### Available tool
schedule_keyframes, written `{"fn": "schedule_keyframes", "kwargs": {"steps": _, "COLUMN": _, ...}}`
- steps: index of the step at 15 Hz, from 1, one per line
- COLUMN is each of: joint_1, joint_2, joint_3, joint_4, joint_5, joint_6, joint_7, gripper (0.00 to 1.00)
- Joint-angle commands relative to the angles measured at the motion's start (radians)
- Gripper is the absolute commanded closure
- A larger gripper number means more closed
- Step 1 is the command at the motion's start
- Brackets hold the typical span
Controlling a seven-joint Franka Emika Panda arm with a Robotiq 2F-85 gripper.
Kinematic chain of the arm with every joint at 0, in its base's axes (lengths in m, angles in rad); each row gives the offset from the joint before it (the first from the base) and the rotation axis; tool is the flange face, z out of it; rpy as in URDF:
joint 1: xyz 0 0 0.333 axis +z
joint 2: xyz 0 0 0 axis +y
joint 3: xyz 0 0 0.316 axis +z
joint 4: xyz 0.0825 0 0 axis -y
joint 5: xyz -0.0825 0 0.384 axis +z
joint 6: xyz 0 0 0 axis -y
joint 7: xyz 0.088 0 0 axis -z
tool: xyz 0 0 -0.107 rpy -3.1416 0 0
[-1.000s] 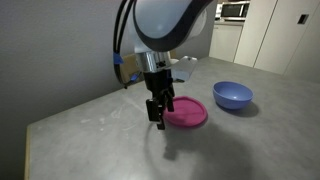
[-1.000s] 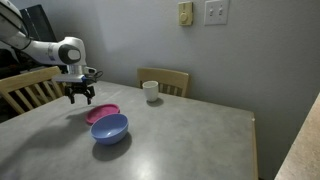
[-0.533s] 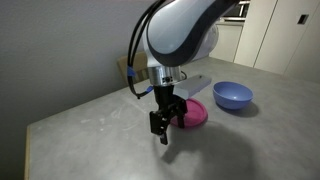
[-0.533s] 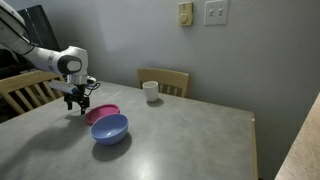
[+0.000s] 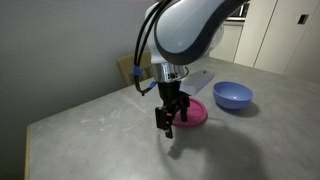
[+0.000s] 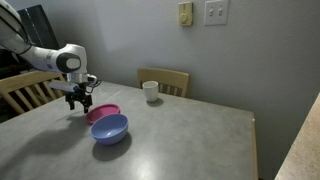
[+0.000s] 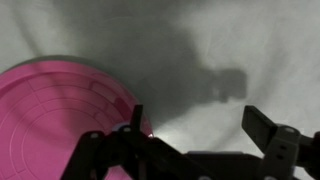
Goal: Place the pink plate on top of the blue bowl
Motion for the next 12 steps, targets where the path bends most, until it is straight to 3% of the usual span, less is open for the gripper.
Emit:
{"fn": "schedule_keyframes", "kwargs": {"steps": 1, "joint_1": -0.008, "joint_2": -0.045, "joint_3": -0.01, "joint_4": -0.05, "joint_5": -0.043, "joint_6": 0.018, "joint_7": -0.055, "gripper": 0.0}}
{"fn": "schedule_keyframes", "kwargs": {"steps": 7, "joint_1": -0.025, "joint_2": -0.022, "joint_3": -0.016, "joint_4": -0.052, "joint_5": -0.179, "joint_6": 0.046, "joint_7": -0.232, "gripper": 0.0}}
{"fn": "schedule_keyframes", "kwargs": {"steps": 12, "joint_1": -0.047, "joint_2": -0.017, "joint_3": -0.008, "joint_4": -0.066, "joint_5": -0.212, "joint_6": 0.141, "joint_7": -0.313, "gripper": 0.0}}
